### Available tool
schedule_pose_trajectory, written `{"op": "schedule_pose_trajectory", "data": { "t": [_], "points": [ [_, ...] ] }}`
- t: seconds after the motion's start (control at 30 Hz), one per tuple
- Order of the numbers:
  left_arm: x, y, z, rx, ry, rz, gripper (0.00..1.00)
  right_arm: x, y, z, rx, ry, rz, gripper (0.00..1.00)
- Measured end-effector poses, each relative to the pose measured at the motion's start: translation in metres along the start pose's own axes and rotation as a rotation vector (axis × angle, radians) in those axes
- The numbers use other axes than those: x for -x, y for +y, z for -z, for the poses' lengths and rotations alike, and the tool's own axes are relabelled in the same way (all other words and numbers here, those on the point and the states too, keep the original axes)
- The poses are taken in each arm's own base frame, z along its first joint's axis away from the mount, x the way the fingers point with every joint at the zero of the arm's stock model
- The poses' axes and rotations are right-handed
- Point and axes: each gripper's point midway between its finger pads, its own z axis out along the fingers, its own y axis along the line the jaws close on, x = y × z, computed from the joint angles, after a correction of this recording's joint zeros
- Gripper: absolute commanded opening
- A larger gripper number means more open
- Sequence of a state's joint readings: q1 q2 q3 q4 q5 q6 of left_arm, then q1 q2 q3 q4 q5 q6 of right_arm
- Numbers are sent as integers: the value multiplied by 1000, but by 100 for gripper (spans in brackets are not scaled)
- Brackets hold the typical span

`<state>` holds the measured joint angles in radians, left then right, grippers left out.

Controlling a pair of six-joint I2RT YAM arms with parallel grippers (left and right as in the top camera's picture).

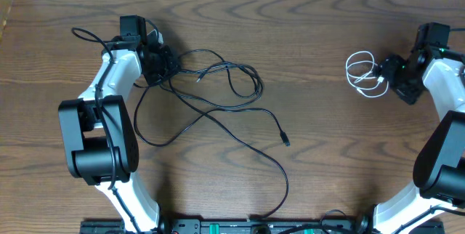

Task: Untangle cables
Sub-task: 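Lower the white cable at the right table edge with the right gripper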

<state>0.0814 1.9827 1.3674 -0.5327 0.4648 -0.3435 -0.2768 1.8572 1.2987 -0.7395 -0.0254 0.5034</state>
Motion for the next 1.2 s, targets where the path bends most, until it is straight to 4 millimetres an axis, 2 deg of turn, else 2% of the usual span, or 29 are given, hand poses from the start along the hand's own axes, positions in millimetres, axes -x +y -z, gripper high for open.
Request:
{"op": "schedule_pose_trajectory", "data": {
  "t": [0.13,0.23,0.33,0.4,0.5,0.6,0.63,0.77,0.8,1.03,1.1,1.2],
  "points": [
    [0,0,0,0,0,0,9,-2,-19,-7,-91,-24,1,83],
    [0,0,0,0,0,0,8,-6,-32,-15,-141,-38,6,70],
    [0,0,0,0,0,0,9,-15,-39,-24,-157,-31,13,63],
    [0,0,0,0,0,0,9,-22,-40,-31,-143,-22,14,56],
    [0,0,0,0,0,0,9,-29,-39,-39,-117,-17,11,56],
    [0,0,0,0,0,0,9,-23,-34,-42,-84,-62,11,52],
    [0,0,0,0,0,0,8,-20,-32,-43,-73,-79,11,45],
    [0,0,0,0,0,0,9,-16,-28,-45,-41,-116,19,5],
    [0,0,0,0,0,0,9,-15,-28,-45,-42,-121,14,1],
    [0,0,0,0,0,0,9,-8,-33,-46,-62,-181,26,1],
    [0,0,0,0,0,0,9,1,-26,-48,-29,-226,72,1],
    [0,0,0,0,0,0,9,16,-4,-49,77,-289,157,1]
  ]
}}
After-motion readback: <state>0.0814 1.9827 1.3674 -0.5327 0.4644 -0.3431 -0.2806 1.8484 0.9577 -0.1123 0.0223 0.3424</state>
